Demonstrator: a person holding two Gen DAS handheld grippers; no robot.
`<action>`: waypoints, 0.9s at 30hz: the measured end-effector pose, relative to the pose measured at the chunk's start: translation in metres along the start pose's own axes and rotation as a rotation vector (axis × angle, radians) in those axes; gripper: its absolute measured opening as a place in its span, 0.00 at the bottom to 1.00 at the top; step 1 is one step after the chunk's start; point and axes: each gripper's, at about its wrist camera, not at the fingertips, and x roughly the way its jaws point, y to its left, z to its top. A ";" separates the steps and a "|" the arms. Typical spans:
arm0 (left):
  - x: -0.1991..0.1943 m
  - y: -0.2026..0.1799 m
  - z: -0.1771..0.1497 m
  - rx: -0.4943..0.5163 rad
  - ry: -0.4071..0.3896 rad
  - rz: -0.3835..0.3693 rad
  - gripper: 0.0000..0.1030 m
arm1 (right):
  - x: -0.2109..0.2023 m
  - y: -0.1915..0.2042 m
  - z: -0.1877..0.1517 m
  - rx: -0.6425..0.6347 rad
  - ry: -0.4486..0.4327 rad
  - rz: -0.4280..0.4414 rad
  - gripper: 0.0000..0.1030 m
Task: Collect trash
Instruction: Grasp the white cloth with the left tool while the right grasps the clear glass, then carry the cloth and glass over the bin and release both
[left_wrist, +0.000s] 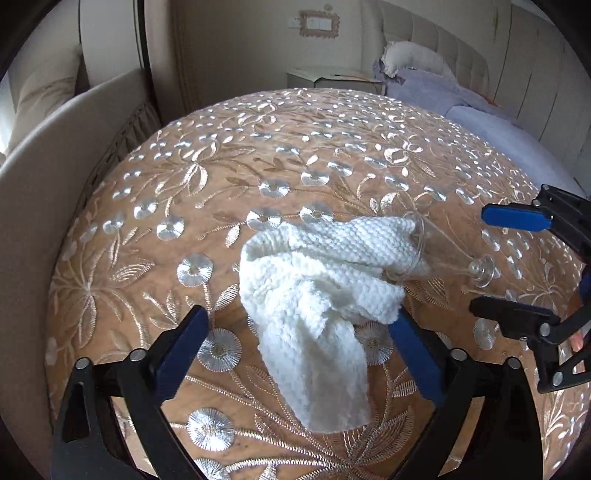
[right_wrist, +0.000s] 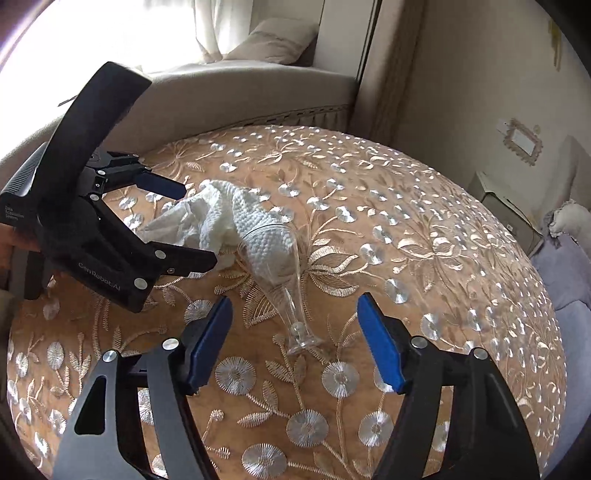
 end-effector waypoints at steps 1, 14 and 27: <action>-0.001 0.000 0.001 0.007 -0.012 0.000 0.82 | 0.005 -0.001 0.000 -0.002 0.009 0.017 0.67; -0.040 0.000 0.000 -0.004 -0.112 -0.003 0.40 | 0.027 -0.002 0.008 0.022 0.060 0.116 0.30; -0.109 -0.033 -0.009 0.020 -0.246 -0.068 0.12 | -0.093 0.003 -0.008 0.150 -0.170 0.089 0.30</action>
